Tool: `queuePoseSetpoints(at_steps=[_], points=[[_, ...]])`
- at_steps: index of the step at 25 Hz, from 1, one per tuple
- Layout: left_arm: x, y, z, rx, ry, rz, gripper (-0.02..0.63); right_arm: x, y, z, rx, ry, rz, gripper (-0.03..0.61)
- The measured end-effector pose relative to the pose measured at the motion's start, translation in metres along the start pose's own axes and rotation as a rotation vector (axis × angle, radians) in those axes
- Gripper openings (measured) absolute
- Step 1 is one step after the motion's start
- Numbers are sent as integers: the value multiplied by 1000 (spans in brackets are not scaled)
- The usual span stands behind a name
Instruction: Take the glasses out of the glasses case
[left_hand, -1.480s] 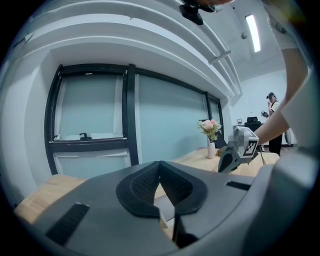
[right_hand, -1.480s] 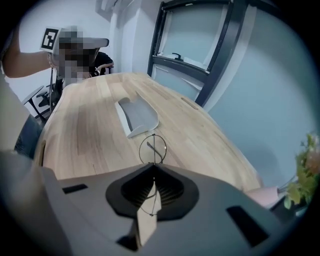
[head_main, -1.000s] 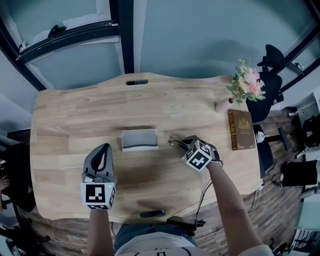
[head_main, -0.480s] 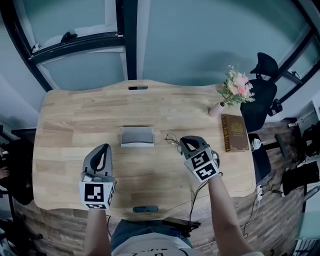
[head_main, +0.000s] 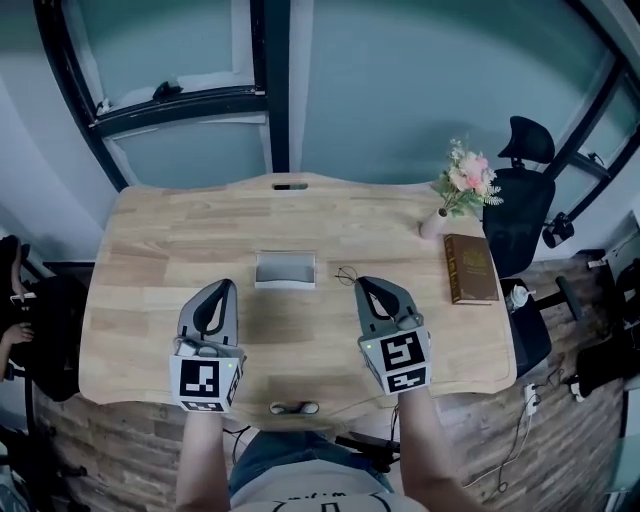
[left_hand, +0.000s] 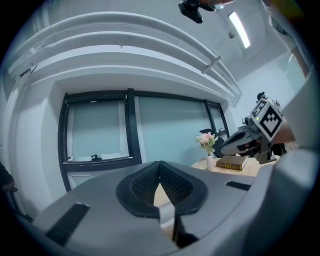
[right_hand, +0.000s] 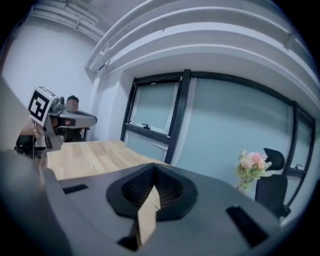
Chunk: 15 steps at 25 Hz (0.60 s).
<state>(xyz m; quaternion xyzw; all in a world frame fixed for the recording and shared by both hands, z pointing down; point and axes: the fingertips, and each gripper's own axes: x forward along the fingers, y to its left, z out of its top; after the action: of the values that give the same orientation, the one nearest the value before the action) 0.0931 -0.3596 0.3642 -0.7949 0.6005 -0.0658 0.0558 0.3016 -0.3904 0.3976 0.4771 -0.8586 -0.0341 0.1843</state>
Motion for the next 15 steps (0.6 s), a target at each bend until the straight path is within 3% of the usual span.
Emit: queuePoseSetpoints(at_steps=[7,15], points=[[-5,-5,28,-8,-86,-18,17,-47,-1,44,71,-137,-98,9],[-27,-6,55,-6,-160,-73,17,-86,19,78,60,-242,-182,9]])
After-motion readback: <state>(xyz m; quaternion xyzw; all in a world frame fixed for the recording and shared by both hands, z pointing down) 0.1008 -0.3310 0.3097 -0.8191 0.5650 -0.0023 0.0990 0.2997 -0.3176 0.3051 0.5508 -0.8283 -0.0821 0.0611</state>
